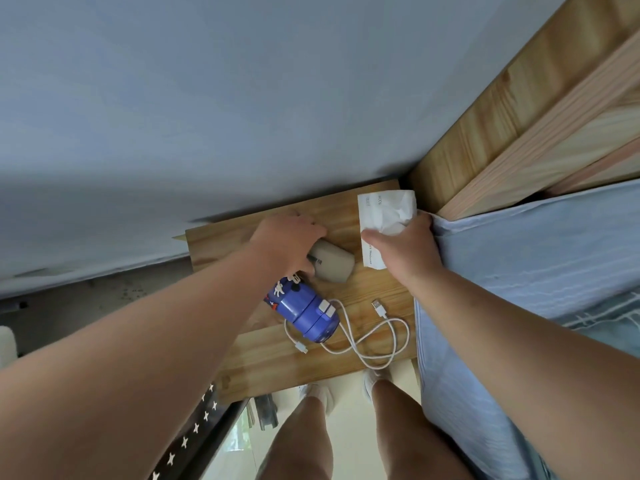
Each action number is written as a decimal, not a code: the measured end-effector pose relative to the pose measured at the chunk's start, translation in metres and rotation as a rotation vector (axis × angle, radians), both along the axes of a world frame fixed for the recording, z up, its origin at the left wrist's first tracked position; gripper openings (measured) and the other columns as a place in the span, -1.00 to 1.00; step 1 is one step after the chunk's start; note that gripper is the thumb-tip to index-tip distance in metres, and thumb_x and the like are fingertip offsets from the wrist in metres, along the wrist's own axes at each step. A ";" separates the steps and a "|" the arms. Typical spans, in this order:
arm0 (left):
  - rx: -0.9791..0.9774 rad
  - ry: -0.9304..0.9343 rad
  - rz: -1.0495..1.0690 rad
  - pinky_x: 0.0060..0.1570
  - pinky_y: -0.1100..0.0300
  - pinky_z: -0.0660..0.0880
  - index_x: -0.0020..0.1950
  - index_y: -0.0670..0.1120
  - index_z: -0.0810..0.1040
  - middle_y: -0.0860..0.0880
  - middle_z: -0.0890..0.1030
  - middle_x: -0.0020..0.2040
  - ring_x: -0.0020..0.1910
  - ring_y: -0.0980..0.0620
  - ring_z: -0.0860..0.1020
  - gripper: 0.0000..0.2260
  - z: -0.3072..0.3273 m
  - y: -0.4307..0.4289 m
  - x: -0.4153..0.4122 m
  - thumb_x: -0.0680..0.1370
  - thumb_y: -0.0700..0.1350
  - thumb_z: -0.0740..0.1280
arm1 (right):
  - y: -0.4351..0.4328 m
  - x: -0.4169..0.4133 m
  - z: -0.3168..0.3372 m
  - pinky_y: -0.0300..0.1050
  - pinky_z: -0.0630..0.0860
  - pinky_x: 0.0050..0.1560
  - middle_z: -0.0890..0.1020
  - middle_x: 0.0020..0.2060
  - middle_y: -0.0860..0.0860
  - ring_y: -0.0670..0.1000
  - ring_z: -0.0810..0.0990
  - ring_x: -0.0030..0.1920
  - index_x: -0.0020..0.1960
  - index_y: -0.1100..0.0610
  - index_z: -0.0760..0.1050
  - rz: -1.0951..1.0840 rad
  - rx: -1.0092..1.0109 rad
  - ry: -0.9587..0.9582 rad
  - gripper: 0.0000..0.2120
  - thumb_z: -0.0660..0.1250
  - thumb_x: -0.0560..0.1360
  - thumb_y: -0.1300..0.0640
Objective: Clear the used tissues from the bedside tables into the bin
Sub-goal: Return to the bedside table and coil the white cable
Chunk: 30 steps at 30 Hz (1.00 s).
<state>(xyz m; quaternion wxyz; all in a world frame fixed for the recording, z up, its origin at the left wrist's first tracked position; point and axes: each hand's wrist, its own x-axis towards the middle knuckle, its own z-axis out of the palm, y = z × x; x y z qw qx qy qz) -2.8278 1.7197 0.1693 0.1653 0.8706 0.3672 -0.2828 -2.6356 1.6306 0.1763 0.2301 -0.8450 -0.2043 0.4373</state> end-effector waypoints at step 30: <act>-0.016 -0.538 0.776 0.18 0.09 0.52 0.25 0.15 0.66 0.13 0.70 0.17 0.20 0.02 0.60 -0.73 0.028 -0.051 -0.010 0.62 0.18 0.31 | -0.021 -0.002 0.038 -0.01 0.47 0.26 0.54 0.32 0.13 0.14 0.51 0.31 0.42 0.18 0.37 0.383 0.186 -0.299 -0.49 0.41 0.52 0.17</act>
